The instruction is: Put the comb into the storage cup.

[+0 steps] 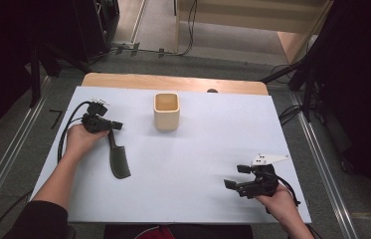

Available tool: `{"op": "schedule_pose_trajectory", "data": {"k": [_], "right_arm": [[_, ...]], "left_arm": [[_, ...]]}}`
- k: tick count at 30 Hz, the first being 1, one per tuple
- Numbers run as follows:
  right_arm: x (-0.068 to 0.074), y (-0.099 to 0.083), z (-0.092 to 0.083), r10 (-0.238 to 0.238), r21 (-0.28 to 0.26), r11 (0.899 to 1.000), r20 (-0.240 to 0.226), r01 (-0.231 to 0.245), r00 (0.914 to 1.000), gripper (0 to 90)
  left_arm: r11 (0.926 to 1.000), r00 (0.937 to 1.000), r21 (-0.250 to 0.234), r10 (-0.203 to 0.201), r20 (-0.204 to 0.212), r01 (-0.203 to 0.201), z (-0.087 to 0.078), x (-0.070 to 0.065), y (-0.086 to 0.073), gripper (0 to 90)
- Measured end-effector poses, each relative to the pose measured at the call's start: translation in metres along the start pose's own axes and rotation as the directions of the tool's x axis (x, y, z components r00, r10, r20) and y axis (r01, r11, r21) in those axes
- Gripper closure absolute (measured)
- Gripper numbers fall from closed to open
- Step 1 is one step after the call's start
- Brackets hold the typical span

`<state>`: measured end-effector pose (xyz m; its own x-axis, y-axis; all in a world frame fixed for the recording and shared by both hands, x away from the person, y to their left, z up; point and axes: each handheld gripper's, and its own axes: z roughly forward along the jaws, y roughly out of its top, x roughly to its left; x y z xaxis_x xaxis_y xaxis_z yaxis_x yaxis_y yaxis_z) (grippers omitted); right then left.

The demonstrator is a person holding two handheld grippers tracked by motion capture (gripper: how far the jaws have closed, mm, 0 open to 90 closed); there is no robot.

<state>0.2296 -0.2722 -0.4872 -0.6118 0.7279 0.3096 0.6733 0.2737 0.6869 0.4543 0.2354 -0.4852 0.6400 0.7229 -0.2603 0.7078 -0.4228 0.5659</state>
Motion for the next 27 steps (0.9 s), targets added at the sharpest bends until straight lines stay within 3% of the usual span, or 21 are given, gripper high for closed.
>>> {"op": "schedule_pose_trajectory", "data": {"k": [27], "right_arm": [[0.000,0.001,0.000,-0.003,-0.005,1.000,-0.005,0.003,1.0000,13.6]], "left_arm": [[0.9988,0.9984,-0.003,-0.049,-0.028,0.049,-0.016,0.013,-0.021,90.0]]}}
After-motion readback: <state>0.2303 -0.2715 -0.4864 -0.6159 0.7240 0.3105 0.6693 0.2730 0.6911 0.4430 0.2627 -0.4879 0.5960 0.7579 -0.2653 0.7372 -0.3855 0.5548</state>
